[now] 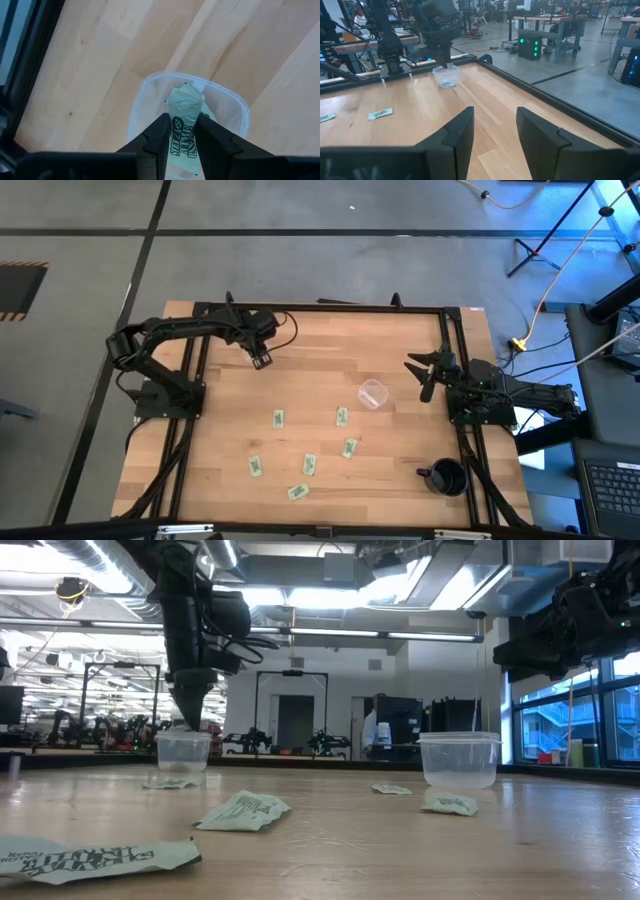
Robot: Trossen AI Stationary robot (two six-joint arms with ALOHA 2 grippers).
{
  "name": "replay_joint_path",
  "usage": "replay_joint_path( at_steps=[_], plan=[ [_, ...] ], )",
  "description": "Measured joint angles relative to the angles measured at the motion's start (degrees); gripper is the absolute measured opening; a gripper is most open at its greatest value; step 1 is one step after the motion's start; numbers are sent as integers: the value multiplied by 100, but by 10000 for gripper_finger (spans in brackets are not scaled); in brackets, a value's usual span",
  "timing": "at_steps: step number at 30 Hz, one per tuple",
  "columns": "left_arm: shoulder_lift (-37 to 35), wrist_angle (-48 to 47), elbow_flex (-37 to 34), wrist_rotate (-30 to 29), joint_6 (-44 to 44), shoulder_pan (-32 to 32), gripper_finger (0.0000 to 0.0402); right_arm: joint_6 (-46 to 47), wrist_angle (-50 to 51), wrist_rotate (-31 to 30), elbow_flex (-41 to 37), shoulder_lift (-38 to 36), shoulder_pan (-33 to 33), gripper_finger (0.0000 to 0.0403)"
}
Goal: Pick and place Stevia / Truvia into bins
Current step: Put the green stevia packet into the left white container
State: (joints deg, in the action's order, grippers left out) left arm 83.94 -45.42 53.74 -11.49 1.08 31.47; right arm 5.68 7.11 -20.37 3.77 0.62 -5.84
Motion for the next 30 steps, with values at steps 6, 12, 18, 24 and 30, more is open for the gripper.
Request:
replay_joint_path(
  at_steps=[6, 12, 18, 24, 30],
  plan=[
    [0, -5, 0, 49, -26, 28, 104, -3, 0, -1, 0, 0, -1, 152],
    [0, -14, 0, 51, -27, 27, 122, -5, -2, -1, 0, 0, 1, 152],
    [0, -209, 0, 1, -38, 25, 128, -5, 0, -1, 0, 0, 1, 152],
    [0, -500, 0, 13, -74, 15, 143, 1, 0, -1, 0, 0, 1, 152],
    [-4, -504, 0, 7, -43, 8, 168, 4, 0, -1, 0, 0, 0, 152]
  ],
)
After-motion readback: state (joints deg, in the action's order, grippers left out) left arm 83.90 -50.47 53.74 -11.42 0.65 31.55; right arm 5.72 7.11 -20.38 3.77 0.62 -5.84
